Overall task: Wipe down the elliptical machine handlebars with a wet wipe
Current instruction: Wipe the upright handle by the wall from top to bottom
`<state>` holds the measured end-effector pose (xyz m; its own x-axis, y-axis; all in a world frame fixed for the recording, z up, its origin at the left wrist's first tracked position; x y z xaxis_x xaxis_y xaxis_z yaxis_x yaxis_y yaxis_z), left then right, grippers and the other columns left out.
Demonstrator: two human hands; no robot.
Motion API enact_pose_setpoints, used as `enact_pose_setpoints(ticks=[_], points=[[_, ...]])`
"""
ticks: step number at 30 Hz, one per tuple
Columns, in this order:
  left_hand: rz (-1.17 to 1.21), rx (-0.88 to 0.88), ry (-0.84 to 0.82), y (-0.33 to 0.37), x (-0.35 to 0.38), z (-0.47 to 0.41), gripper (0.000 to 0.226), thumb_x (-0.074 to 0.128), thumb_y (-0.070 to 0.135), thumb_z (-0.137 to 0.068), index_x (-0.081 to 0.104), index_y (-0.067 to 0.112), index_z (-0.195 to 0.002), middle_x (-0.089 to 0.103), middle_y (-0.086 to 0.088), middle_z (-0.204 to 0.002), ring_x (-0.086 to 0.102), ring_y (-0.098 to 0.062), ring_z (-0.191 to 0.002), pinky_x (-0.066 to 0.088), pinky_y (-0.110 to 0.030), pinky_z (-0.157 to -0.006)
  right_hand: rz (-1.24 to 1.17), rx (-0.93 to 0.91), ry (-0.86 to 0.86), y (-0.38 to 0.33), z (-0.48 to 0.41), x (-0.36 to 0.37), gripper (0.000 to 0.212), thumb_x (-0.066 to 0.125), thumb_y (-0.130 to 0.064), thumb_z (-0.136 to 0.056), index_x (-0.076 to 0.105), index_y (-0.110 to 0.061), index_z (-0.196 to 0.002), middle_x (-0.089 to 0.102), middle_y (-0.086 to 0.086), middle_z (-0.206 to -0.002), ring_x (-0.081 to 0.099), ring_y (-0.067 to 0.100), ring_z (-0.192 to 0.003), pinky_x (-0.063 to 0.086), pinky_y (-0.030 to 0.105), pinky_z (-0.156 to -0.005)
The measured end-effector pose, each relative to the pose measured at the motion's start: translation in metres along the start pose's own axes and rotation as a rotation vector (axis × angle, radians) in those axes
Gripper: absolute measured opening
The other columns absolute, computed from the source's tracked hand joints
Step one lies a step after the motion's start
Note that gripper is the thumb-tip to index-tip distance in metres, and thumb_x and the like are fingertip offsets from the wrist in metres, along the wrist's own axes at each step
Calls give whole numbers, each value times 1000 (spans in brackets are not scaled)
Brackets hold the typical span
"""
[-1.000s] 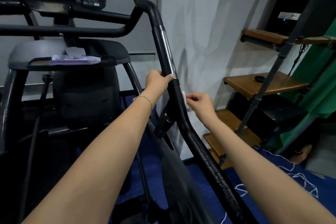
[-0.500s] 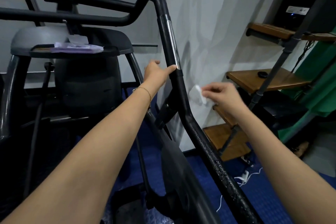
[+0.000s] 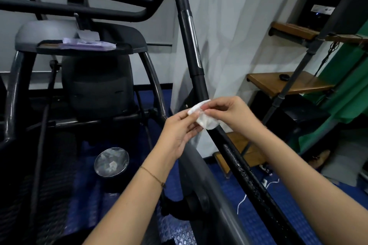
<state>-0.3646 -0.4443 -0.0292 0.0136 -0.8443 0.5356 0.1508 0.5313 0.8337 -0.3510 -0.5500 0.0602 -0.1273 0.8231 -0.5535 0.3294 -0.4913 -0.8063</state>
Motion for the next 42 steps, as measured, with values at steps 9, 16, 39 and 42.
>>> enact_pose_setpoints(ticks=[9,16,39,42], points=[[-214,210,466,-16,-56,-21,14,63,11,-85,65,17,-73,65,-4,-78,61,-17,-76,53,-29,-73,583,240,-189,56,9,-4,25,68,-14,-82,71,-13,-106,71,3,-107,64,14,-96,45,21,-86],[-533,438,315,-23,4,-10,19,57,8,-91,70,1,-103,53,4,-95,52,2,-84,41,-1,-77,570,193,-162,54,10,-5,23,62,-9,-85,71,-14,-105,68,-4,-94,60,10,-89,45,24,-88],[-1062,805,84,-19,26,21,27,55,4,-89,67,9,-113,56,-1,-89,52,-7,-73,42,-14,-68,505,173,-198,67,8,-8,35,54,5,-82,72,-16,-103,68,1,-95,64,17,-88,51,31,-88],[-1143,808,1,-24,28,34,28,56,5,-88,68,12,-112,60,1,-90,56,-7,-76,45,-16,-68,406,204,-193,65,8,-19,26,56,-1,-86,71,-17,-99,69,0,-86,66,13,-81,53,23,-79]])
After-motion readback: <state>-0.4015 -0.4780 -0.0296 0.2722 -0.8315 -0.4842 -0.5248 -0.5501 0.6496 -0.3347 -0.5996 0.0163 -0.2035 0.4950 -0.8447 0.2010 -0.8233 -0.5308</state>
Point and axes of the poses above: each hand's wrist, its own z-axis away from the middle knuckle, its own x-axis out of the palm, y = z × x, the point moved 10 cm from there along -z, towards the middle knuckle
